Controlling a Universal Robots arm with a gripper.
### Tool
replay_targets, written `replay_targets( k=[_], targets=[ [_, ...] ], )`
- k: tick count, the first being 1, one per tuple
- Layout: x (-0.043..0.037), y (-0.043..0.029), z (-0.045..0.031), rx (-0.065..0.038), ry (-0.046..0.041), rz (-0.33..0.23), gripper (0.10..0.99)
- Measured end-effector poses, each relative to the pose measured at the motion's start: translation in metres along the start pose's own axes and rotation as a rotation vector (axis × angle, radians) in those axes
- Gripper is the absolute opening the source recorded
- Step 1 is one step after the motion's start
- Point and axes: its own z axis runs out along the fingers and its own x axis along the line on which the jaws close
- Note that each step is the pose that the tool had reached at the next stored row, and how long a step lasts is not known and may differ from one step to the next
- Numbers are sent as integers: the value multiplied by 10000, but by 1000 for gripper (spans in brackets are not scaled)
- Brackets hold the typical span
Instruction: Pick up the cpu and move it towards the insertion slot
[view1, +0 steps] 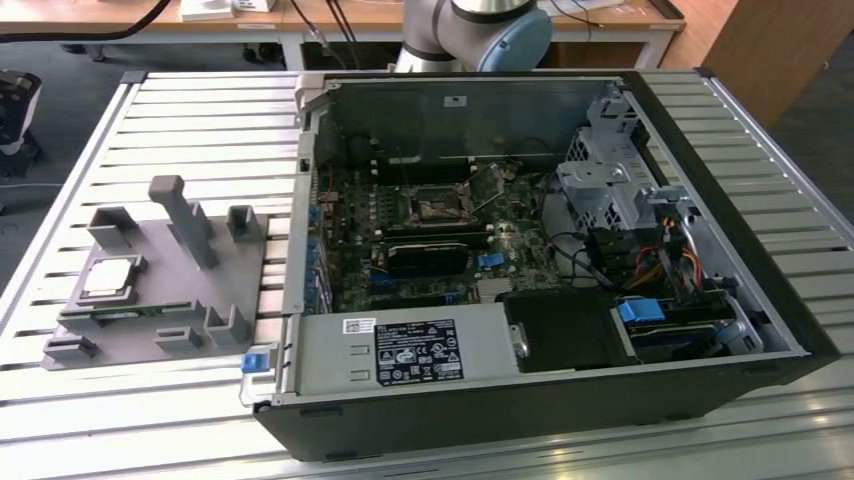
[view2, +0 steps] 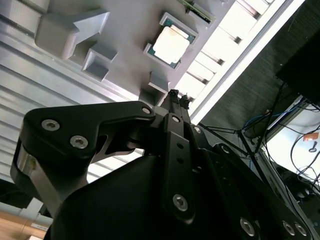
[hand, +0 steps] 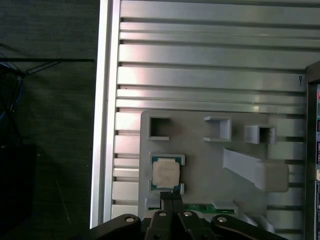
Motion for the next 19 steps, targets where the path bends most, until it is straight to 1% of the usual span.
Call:
replay_targets(
  k=[19],
  targets=[
    [25,-2,60,1,1,0,106]
  ],
)
